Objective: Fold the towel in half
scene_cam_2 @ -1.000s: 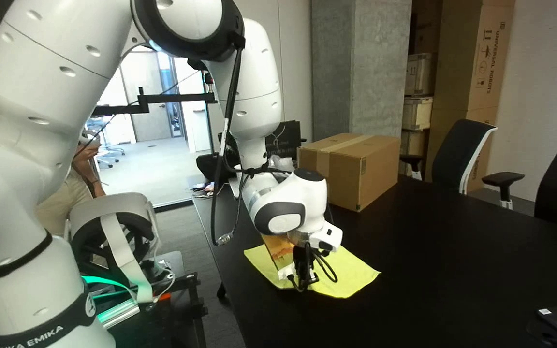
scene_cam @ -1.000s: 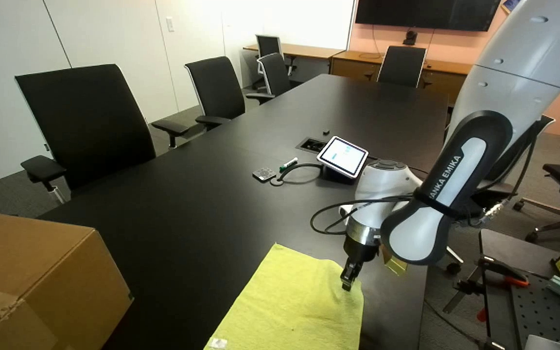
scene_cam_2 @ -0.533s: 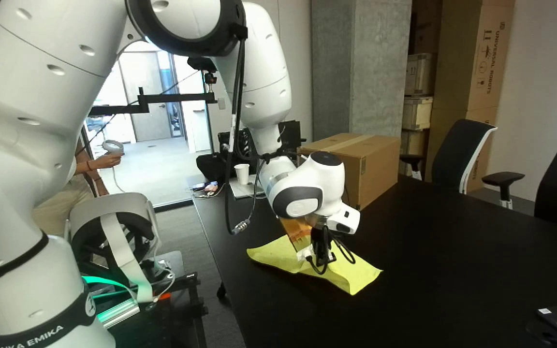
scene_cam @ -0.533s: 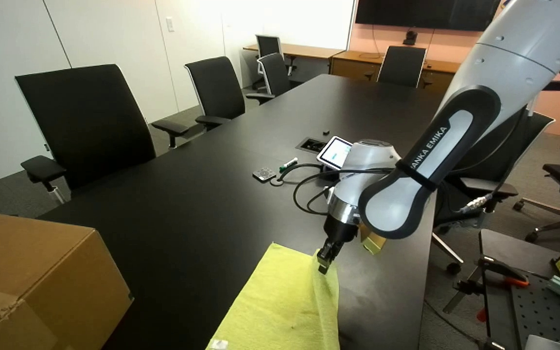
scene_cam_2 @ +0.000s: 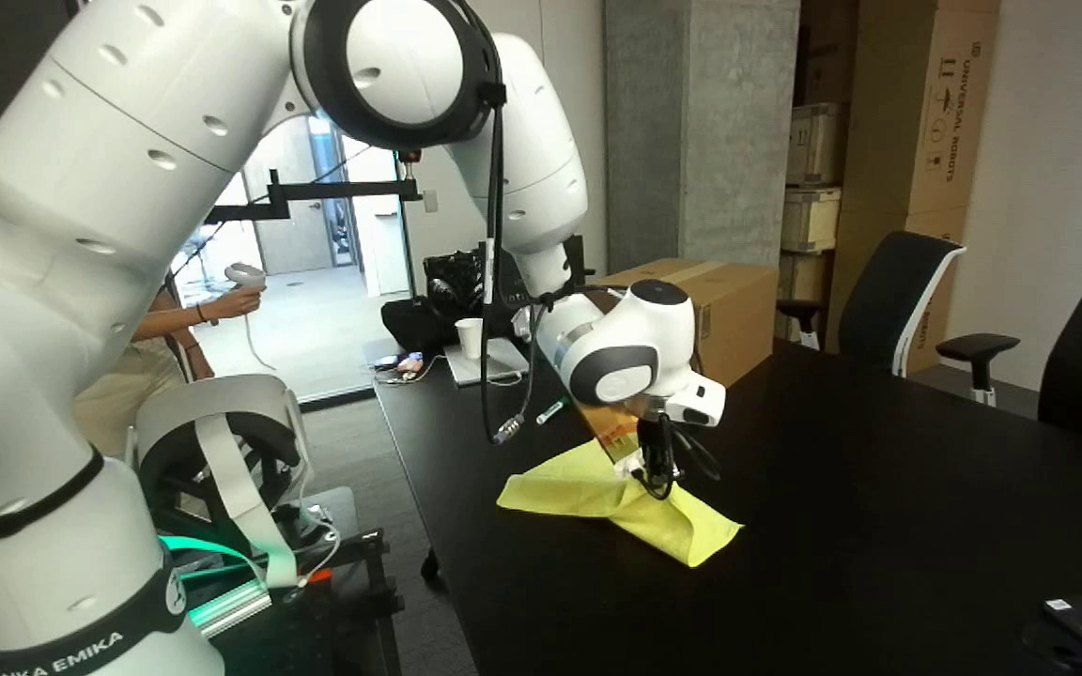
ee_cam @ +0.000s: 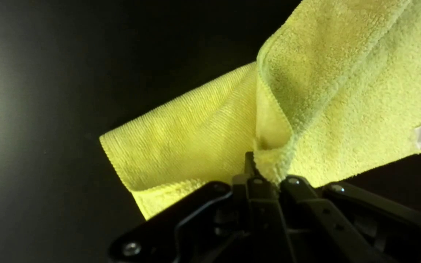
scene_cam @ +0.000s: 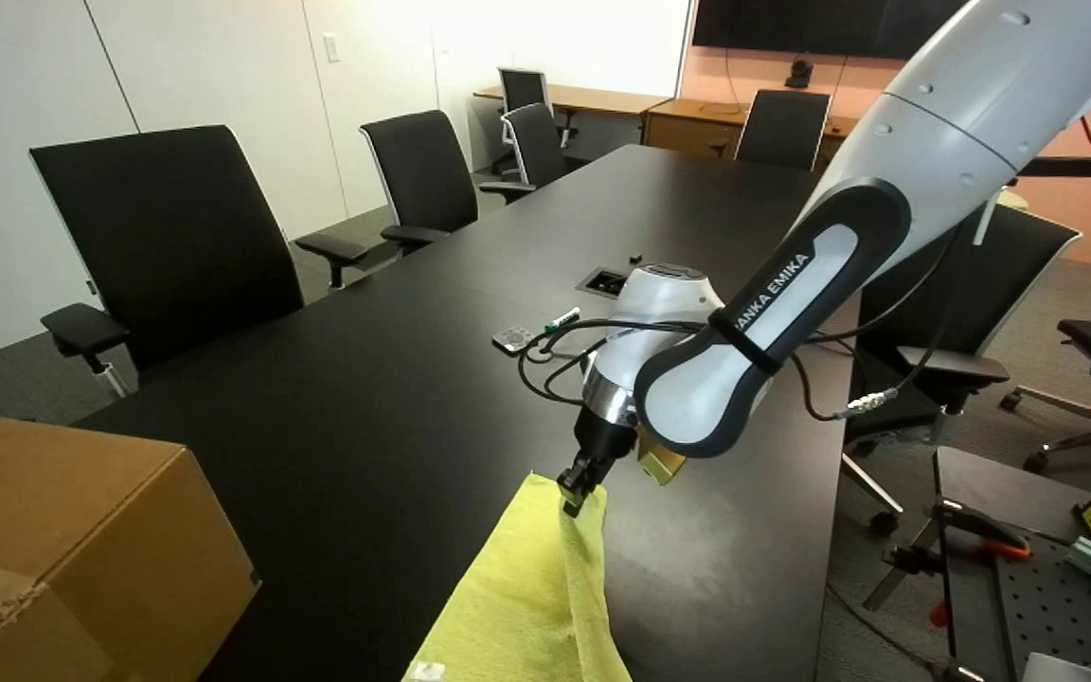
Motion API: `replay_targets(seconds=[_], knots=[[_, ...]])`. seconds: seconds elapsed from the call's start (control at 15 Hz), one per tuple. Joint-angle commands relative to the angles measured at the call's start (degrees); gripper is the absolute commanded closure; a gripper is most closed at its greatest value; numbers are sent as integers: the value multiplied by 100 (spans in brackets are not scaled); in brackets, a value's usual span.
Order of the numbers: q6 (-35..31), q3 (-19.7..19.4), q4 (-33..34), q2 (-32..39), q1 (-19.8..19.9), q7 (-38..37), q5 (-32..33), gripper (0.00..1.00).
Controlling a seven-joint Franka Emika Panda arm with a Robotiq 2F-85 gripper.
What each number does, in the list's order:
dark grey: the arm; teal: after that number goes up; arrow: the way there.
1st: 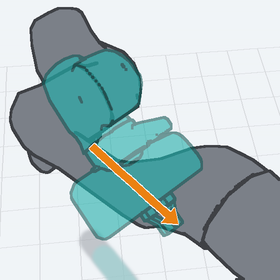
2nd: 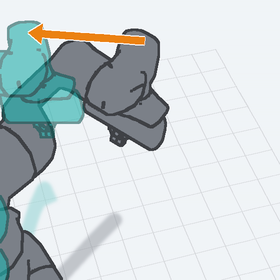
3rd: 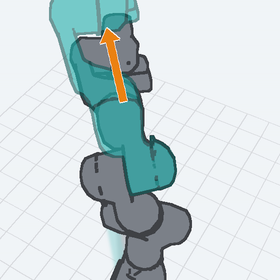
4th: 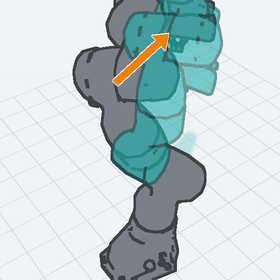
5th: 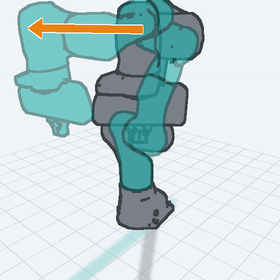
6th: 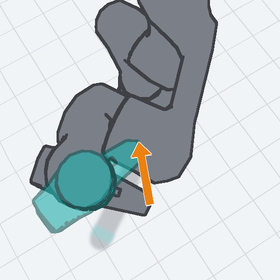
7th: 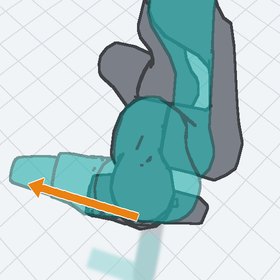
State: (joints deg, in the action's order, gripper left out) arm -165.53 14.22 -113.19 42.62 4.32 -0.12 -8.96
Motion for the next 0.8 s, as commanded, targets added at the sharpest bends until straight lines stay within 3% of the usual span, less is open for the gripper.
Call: replay_targets(seconds=[0.0, 0.2, 0.47, 0.73], knots=[[146, -389, 664, 207, -461, -271, 27, 98], [250, -977, 1105, 441, -961, -630, 194, 97], [462, -1400, 1595, 759, -1275, -1004, 253, 85], [387, -1382, 1917, 870, -1344, -1147, 181, 95]])
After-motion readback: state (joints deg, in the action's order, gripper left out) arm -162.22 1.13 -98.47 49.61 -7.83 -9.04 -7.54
